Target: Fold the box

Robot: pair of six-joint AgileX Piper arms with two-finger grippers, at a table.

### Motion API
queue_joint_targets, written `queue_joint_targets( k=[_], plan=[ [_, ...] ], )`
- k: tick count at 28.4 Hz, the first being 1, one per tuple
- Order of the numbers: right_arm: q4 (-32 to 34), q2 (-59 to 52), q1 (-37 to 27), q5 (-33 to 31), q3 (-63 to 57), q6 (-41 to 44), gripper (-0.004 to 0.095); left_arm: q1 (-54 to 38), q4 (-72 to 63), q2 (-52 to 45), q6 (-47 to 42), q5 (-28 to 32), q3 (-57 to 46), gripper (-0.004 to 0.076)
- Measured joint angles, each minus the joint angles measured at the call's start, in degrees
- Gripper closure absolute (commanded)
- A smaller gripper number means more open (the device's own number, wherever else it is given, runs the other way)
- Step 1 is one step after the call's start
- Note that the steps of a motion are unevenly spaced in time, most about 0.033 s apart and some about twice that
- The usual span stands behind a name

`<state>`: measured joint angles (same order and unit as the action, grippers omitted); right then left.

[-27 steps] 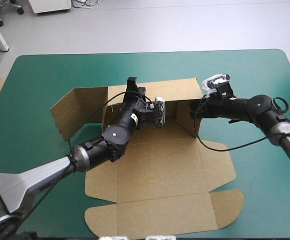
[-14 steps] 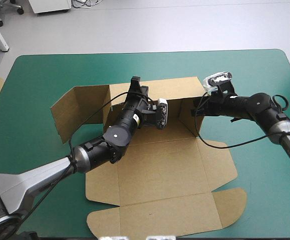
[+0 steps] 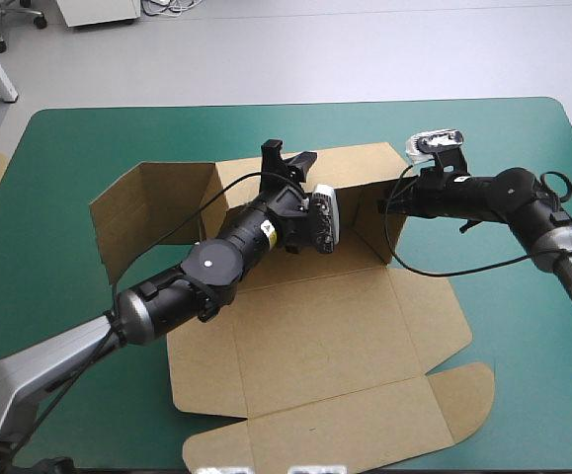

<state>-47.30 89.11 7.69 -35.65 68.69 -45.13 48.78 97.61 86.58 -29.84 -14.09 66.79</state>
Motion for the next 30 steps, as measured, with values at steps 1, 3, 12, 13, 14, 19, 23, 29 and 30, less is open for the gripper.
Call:
queue_joint_targets(
  k=[1, 3, 12, 13, 14, 19, 23, 29, 30],
  plan=[
    [0.00, 0.21, 0.00, -0.36, 0.51, 0.83, 0.0916, 0.00, -0.46, -1.45, -0.39, 2.87, 0.00, 0.0363],
    [0.12, 0.95, 0.00, -1.45, 1.66, 2.52, 0.0916, -0.05, -3.47, -3.74, -1.23, 8.37, 0.00, 0.0363],
    [5.65, 1.96, 0.00, -2.62, 2.82, 7.53, 0.0916, -0.05, -9.33, -9.07, -15.90, 14.60, 0.13, 0.0372],
    [5.88, 1.96, 0.00, -2.77, 2.82, 7.80, 0.0915, -0.05, -9.33, -9.34, -18.19, 14.67, 0.27, 0.0376],
    [6.03, 1.96, 0.00, -2.89, 2.82, 7.98, 0.0915, -0.05, -9.38, -9.61, -21.58, 14.66, 0.51, 0.0381],
    [6.39, 1.96, 0.00, -3.78, 2.94, 8.94, 0.0915, -1.59, -9.68, -9.86, -32.22, 11.62, 2.97, 0.0397],
    [9.16, 2.09, 0.00, -5.65, 4.38, 11.47, 0.0916, -6.18, -17.89, -9.86, -36.13, 5.41, 5.71, 0.0397],
    [15.45, 2.40, 0.00, -8.65, 8.81, 16.20, 0.0916, -16.71, -36.70, -10.18, -29.41, 1.31, 6.87, 0.0407],
    [16.64, 2.53, 0.00, -9.32, 9.54, 16.87, 0.0916, -17.64, -40.03, -10.29, -26.41, -0.03, 7.06, 0.0413]
  ],
)
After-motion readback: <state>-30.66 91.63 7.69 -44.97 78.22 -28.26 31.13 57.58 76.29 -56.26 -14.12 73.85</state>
